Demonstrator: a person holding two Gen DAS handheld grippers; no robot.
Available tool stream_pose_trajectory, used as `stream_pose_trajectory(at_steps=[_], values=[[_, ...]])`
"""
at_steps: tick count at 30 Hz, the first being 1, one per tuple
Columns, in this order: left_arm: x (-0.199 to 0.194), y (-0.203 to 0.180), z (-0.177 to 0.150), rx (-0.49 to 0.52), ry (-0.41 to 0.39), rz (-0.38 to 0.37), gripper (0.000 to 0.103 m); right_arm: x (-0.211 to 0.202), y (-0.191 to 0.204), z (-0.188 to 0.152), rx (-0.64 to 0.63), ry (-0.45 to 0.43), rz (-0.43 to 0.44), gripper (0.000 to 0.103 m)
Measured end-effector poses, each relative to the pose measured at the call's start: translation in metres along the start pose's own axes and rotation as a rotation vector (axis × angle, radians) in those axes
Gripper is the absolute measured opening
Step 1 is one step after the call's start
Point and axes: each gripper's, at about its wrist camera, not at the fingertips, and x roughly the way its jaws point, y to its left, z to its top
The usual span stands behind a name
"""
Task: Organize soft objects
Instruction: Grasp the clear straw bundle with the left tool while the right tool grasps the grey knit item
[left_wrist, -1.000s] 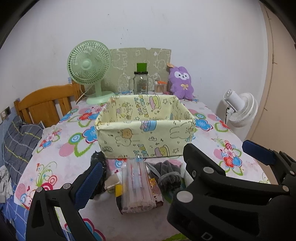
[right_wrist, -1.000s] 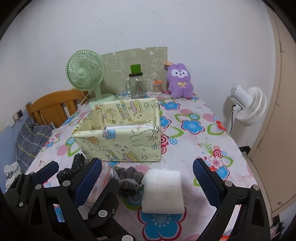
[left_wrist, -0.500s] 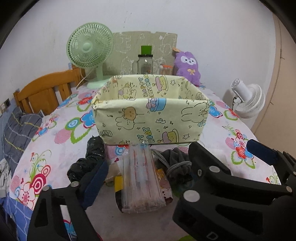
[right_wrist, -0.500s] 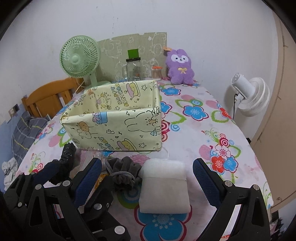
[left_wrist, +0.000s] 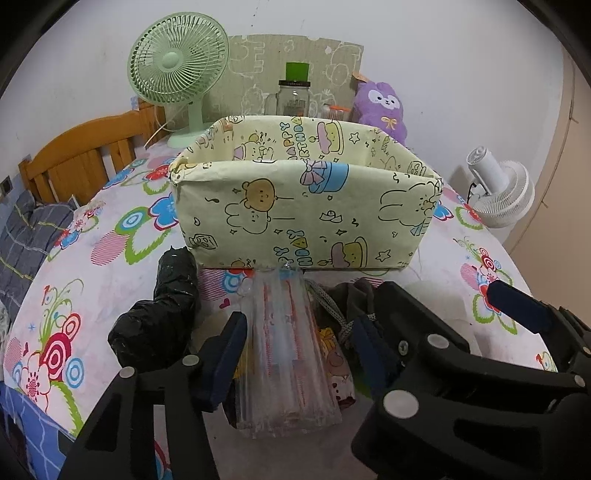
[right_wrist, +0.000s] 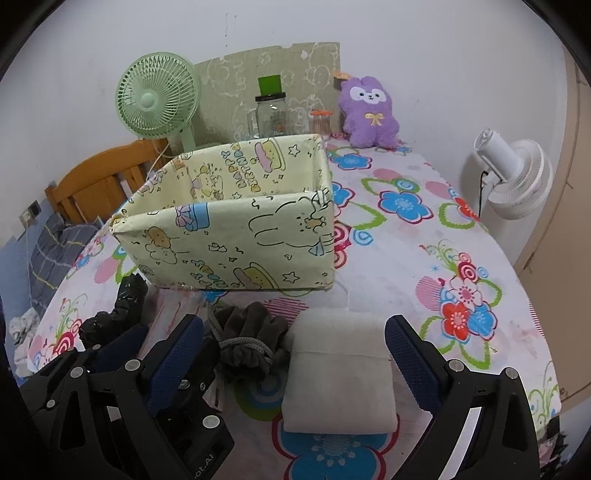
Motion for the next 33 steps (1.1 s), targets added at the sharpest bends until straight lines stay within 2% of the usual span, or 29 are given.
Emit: stream_pose_trajectory(at_steps=[1, 3, 9, 11, 19, 27, 29, 32, 33], values=[[0.0, 0.001, 0.0, -0.001, 0.002, -0.002, 0.055, 0.001, 0.0, 0.0, -0.001, 0.003, 0.002, 0.1], [0.001, 0.002, 0.0, -0.004, 0.003, -0.003, 0.045, 0.003, 0.001, 0.001, -0.004, 0.008, 0.005, 0.1], [0.003, 0.009, 0.002, -0.014, 0.005, 0.005, 0.039, 0.01, 0.008, 0.003, -0.009, 0.033, 0.037, 0.092], [0.004, 0.011, 0.003, -0.013, 0.005, 0.012, 0.038, 0.013, 0.01, 0.004, -0.007, 0.043, 0.051, 0.091], [0.007, 0.013, 0.003, -0.007, 0.014, 0.019, 0.037, 0.027, 0.018, 0.006, -0.005, 0.089, 0.096, 0.073], [0.009, 0.013, 0.0, 0.018, 0.012, 0.035, 0.038, 0.04, 0.022, 0.003, 0.004, 0.116, 0.12, 0.065], [0.01, 0.013, 0.0, 0.022, 0.012, 0.041, 0.037, 0.043, 0.022, 0.003, 0.004, 0.125, 0.112, 0.056], [0.012, 0.012, 0.001, 0.023, 0.012, 0.044, 0.037, 0.047, 0.02, 0.004, 0.02, 0.132, 0.121, 0.054], [0.012, 0.012, 0.001, 0.025, 0.012, 0.046, 0.037, 0.047, 0.02, 0.004, 0.021, 0.132, 0.119, 0.051]])
